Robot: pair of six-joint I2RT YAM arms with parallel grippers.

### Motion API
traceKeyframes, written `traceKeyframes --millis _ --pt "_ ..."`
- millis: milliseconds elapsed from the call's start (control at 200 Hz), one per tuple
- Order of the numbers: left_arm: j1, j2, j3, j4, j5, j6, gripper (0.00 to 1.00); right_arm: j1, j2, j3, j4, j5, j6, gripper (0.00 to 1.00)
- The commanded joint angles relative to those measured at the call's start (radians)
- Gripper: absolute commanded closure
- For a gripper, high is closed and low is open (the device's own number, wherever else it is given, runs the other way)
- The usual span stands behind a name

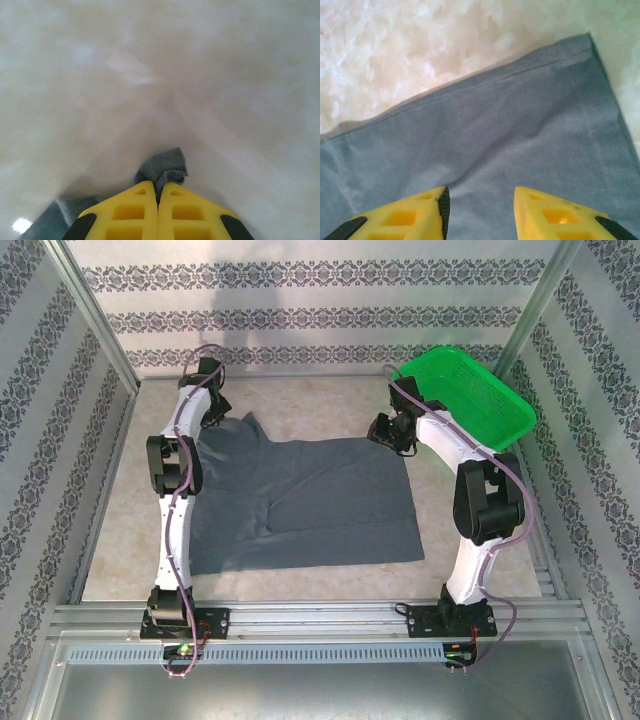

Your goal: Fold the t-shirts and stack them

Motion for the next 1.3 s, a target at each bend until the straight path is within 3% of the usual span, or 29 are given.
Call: traceKeyframes --millis 0,135,380,650,839,999,1189,1294 --pt "0.059 -0.104 -0.092 -0.007 -0.025 0.006 1.00 0.009 0.077 0.067 0.009 0.127 0.019 0.61" --pt "0.111 -0.180 -0.198 0.064 0.030 0.022 1.00 0.040 0.205 0.218 -0.061 0.237 0.048 0.58" --pt "0.140 -0.181 -0.201 0.100 0.098 0.051 1.00 0.046 0.368 0.413 -0.170 0.334 0.081 0.58" --pt "0.133 -0.166 -0.192 0.146 0.201 0.048 1.00 0.050 0.509 0.621 -0.204 0.305 -0.004 0.57" --pt "0.114 -0.162 -0.177 0.204 0.277 0.051 1.00 0.039 0.626 0.787 -0.360 0.346 0.023 0.58" --pt "0.109 -0.158 -0.162 0.205 0.309 0.036 1.00 0.034 0.666 0.837 -0.384 0.339 0.030 0.58" --pt "0.108 -0.171 -0.195 0.210 0.334 0.025 1.00 0.030 0.743 0.971 -0.470 0.330 0.039 0.64" --pt "0.109 -0.189 -0.257 0.272 0.384 -0.002 1.00 0.024 0.757 0.990 -0.486 0.315 0.044 0.75"
